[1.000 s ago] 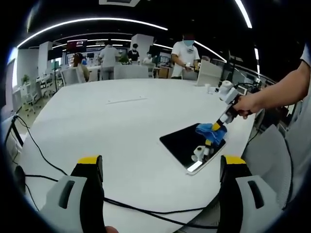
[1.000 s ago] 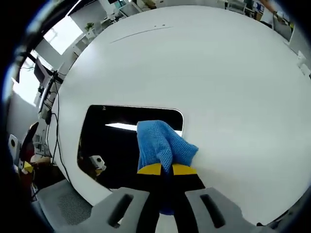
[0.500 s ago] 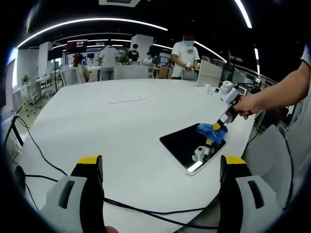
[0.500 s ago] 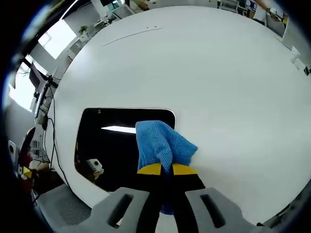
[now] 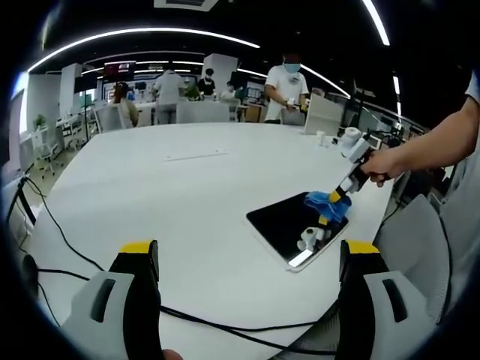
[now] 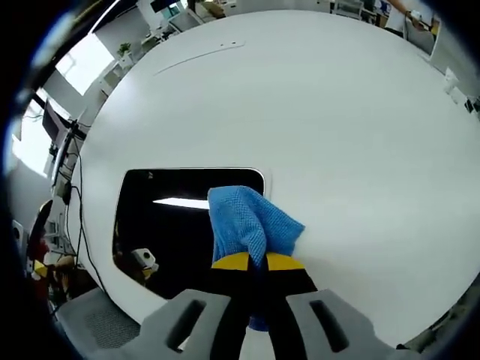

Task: Wipe the mirror surface with the cleaning cloth until all visible marks leave the cleaned area.

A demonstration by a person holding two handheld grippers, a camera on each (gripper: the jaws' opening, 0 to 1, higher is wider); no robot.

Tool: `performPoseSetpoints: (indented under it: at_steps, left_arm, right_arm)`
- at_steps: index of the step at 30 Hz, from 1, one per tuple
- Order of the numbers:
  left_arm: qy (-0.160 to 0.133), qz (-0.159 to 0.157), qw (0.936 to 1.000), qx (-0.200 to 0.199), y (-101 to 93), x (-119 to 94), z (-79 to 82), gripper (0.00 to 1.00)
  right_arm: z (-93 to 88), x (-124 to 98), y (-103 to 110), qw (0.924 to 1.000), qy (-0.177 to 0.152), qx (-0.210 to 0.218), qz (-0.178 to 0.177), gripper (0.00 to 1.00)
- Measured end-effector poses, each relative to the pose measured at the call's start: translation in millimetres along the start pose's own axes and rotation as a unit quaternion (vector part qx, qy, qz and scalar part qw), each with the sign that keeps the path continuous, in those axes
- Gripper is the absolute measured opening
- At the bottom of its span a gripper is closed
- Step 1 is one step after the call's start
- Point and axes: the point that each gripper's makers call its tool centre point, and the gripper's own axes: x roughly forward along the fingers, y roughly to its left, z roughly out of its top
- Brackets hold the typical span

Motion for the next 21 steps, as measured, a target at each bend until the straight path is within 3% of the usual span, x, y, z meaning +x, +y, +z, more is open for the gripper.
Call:
performPoseSetpoints:
  at_steps: [21]
  left_arm:
    - [-0.002,-0.004,1.0,0.0,-5.2,-0.9,0.4,0.99]
  right_arm:
    - [-27.5,-7.6,4.2,0.9998,-0.009,-0.013,-0.014,0.01]
